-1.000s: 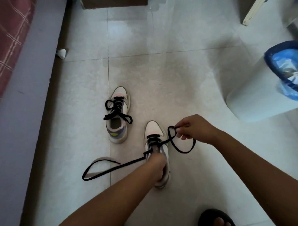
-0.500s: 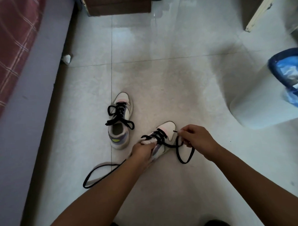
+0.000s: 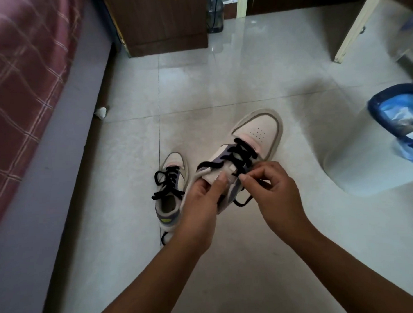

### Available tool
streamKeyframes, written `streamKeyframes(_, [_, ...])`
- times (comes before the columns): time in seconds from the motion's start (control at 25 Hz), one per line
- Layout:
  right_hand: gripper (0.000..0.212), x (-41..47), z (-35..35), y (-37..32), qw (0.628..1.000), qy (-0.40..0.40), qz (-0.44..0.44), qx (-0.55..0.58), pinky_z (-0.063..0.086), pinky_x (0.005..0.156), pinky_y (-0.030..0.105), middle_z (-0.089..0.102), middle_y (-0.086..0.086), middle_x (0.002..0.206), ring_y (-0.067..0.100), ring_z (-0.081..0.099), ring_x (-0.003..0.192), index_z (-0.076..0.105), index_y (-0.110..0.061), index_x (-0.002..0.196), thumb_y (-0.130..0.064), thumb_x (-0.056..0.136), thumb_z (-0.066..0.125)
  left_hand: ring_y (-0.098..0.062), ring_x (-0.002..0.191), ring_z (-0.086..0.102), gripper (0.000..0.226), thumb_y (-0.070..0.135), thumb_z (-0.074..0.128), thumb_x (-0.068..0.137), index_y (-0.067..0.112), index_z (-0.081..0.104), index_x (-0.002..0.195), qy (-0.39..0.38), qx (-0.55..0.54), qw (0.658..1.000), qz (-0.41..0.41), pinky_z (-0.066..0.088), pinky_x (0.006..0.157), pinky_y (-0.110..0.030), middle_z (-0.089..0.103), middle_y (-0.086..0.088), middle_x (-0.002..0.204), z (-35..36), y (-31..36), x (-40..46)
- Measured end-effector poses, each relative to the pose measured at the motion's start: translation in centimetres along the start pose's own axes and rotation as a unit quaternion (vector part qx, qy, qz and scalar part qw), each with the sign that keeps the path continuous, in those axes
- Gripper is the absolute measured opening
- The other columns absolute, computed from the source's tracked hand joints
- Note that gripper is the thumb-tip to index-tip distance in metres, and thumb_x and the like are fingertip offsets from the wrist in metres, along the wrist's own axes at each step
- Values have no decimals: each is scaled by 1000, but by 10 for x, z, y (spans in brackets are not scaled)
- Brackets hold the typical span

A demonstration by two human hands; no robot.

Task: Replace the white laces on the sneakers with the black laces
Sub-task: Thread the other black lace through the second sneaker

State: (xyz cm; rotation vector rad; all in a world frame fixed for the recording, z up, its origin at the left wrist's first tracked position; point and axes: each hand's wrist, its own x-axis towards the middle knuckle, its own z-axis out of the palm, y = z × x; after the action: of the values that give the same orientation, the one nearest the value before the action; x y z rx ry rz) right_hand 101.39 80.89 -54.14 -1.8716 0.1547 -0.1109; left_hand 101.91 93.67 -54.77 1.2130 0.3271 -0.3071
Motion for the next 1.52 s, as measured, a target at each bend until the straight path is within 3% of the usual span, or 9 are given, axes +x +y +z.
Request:
streamKeyframes(0.24, [9,-15,2,-13,994,43,66,69,43,63,4,65,0,86,2,59,76,64,-13,79,-17,87,64,-14,99,68,30,14,54,93,36,74,89,17,-1,997,76,53,88,-31,74,2,101,8,6,-16])
streamKeyframes(0.4, [6,-20,9,-17,981,81,112,137,45,60,5,68,-2,79,-1,61,69,66,-13,85,-18,87,63,-13,95,69,28,18,57,89,40,73,87,24,7,994,106,54,77,-22,74,4,96,9,4,-23])
streamKeyframes(0.56, [5,-30,16,-19,974,132,105,153,44,61,4,67,-7,79,-3,61,73,64,-15,86,-18,89,61,-11,95,69,16,23,60,86,23,70,98,12,32,989,144,52,74,-14,74,3,99,10,1,-26])
streamKeyframes(0.8, [8,-33,22,-12,938,124,192,262,48,61,7,70,-10,79,-1,65,75,67,-21,85,-18,89,61,-9,95,69,15,15,57,91,23,66,102,23,54,987,147,51,73,-13,73,5,99,11,-6,-28])
streamKeyframes(1.04, [9,-36,20,-8,992,112,-37,43,43,72,6,64,-6,86,1,59,83,67,-15,82,-6,82,69,-17,95,70,19,9,54,92,16,65,106,5,-7,994,108,54,74,-19,73,-4,100,10,-7,-30])
streamKeyframes(1.16, [14,-33,17,-6,994,89,-69,-13,45,72,8,64,-9,83,2,59,81,65,-21,84,-7,83,68,-15,95,70,20,11,54,92,23,68,99,33,-25,996,79,54,72,-18,74,-2,98,10,-5,-33])
streamKeyframes(1.28, [19,-33,13,-6,989,102,-93,-51,50,74,21,64,-11,83,8,61,81,60,-27,89,-10,85,67,-12,95,69,19,13,54,92,23,66,103,42,-29,997,61,54,73,-17,74,1,98,13,0,-37])
streamKeyframes(1.4, [11,-27,8,-5,968,110,-193,-118,47,72,14,60,-1,87,6,55,80,61,-10,95,-11,85,64,-9,88,70,17,17,53,93,22,66,103,58,-39,997,23,56,70,-19,74,4,94,17,4,-39])
streamKeyframes(1.52, [18,-18,4,-2,962,103,-207,-143,47,66,15,56,4,83,8,51,73,58,-4,90,-21,87,63,-14,88,71,15,19,54,93,21,69,96,70,-70,995,-20,55,79,-31,75,-1,94,19,10,-39])
